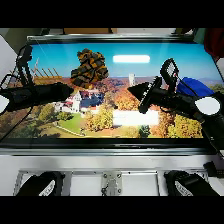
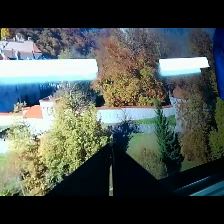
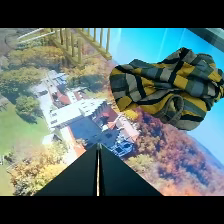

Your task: Fold the clothes and pants, and hang the long-sleeved shirts on hangers.

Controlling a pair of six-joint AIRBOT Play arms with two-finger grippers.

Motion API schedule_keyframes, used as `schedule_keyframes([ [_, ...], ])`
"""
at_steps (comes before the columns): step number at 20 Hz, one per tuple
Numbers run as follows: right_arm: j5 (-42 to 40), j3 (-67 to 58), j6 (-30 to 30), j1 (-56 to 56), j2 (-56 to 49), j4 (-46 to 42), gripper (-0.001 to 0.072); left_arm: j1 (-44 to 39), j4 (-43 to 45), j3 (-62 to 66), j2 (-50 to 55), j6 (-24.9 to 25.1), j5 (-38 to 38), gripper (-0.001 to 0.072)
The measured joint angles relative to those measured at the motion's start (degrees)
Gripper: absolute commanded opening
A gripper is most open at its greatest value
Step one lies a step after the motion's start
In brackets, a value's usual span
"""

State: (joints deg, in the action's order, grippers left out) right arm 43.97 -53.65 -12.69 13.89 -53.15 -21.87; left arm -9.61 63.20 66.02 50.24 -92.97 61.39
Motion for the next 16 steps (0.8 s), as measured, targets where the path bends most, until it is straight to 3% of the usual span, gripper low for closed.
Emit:
schedule_keyframes([
  [7,0.0,0.0,0.0,0.0,0.0,0.0,0.0022,0.0,-0.02,0.0,0.02,-0.15,-1.44,0.0017],
  [8,0.0,0.0,0.02,0.0,0.0,0.0,0.0022,0.0,-0.07,0.0,0.02,-0.17,-2.78,0.0518],
  [9,0.0,0.0,0.02,0.0,0.0,0.0,0.0022,0.0,-0.11,0.0,0.09,0.17,-5.51,0.0691],
  [12,0.0,0.0,0.02,0.0,0.0,0.0,0.0022,0.15,1.64,3.37,4.09,4.22,-12.24,0.0691],
  [16,0.0,0.0,0.02,0.0,0.0,0.0,0.0022,0.44,9.77,17.49,23.02,6.36,-14.14,0.0691],
])
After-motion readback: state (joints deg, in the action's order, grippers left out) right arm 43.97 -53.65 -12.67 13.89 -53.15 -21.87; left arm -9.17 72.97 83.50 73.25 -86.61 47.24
